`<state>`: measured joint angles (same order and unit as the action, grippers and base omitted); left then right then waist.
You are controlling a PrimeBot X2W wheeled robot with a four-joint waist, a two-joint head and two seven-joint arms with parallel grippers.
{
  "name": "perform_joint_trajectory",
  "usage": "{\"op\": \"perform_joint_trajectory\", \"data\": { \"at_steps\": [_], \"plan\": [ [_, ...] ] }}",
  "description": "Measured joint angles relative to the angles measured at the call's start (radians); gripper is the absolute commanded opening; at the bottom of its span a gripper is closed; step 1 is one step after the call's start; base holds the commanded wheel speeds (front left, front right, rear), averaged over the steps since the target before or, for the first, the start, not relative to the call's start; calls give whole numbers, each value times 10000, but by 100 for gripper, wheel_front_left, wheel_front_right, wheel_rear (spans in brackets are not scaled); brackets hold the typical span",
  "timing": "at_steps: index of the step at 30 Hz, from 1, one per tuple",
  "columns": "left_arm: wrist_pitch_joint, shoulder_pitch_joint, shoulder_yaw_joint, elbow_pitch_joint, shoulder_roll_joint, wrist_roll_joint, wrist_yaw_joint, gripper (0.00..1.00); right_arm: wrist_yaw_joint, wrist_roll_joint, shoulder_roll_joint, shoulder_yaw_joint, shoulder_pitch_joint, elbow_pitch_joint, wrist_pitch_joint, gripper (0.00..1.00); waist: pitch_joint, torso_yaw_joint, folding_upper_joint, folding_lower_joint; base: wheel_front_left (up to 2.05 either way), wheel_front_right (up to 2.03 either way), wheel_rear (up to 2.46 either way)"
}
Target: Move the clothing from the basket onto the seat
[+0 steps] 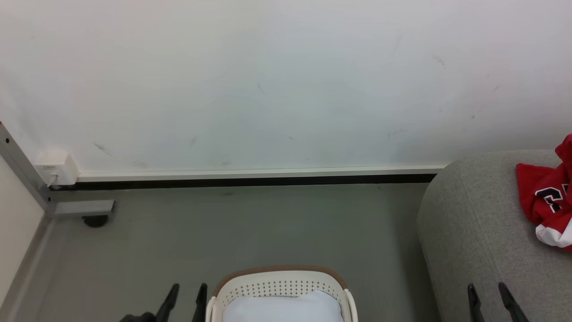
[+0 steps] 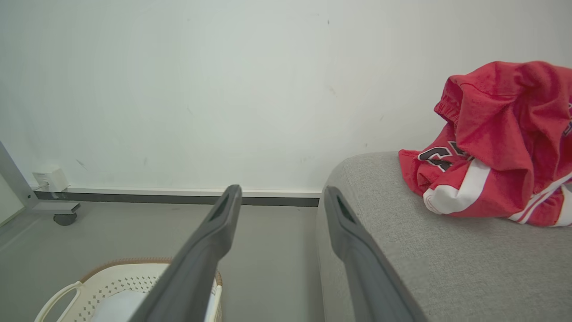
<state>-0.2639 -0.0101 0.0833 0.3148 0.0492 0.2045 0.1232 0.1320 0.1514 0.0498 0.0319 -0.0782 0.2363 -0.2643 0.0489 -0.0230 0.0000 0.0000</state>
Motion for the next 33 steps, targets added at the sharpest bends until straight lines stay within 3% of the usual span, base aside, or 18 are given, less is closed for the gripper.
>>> {"op": "perform_joint_trajectory", "data": {
  "at_steps": [8,33],
  "plan": [
    [159,-221,2,502,-56,295,-2,0,0,374,-130,12,-228,525,136,0,-12,11,0,0,0,0,0],
    [1266,84,-593,163,-56,4567,0,0,0,4780,-125,244,267,416,1246,0,-116,54,0,0,0,0,0]
  ]
}}
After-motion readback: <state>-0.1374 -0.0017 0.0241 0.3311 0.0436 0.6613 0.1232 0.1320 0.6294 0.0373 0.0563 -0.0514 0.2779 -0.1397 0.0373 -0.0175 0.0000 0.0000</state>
